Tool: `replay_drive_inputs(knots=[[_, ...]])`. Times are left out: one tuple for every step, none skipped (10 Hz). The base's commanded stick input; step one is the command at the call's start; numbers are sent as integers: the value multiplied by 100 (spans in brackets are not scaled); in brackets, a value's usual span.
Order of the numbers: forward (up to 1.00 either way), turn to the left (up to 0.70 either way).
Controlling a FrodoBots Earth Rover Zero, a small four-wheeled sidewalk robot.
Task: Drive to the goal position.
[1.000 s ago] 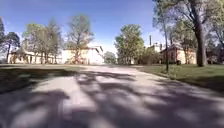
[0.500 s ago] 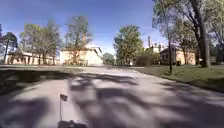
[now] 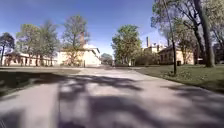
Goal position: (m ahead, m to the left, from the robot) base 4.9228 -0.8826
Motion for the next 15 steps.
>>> replay_drive_inputs(knots=[[0,0],[3,0],[11,0],[67,0],[88,0],[88,0],[88,0],[88,0],[88,0],[88,0],[89,0],[89,0],[89,0],[89,0],[89,15]])
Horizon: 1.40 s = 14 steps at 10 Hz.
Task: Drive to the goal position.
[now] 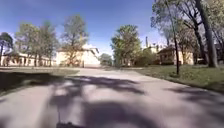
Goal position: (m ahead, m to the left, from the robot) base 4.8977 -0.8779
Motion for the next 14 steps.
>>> replay_drive_inputs(knots=[[89,34],[91,15],[85,0],[77,0],[77,0],[77,0],[77,0],[77,0],[78,0],[79,0],[77,3],[66,24],[66,32],[65,5]])
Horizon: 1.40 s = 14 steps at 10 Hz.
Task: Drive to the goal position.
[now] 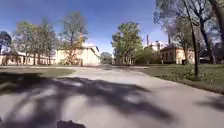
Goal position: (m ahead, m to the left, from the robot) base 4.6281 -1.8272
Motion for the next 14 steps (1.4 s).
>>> replay_drive_inputs(knots=[[65,0],[66,0],[66,0],[66,0],[66,0],[65,0],[66,0],[66,0],[66,16],[66,33],[66,19],[66,0],[66,0],[66,0]])
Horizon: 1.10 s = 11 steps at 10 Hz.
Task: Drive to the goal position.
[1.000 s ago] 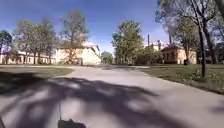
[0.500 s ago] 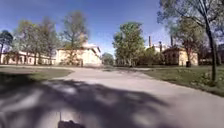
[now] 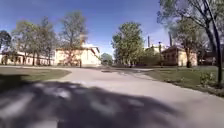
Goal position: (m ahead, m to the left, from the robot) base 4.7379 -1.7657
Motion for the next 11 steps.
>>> replay_drive_inputs(knots=[[66,0],[66,0],[66,0],[66,0],[66,0],[66,0],[66,0],[66,0],[66,4],[66,17],[66,30]])
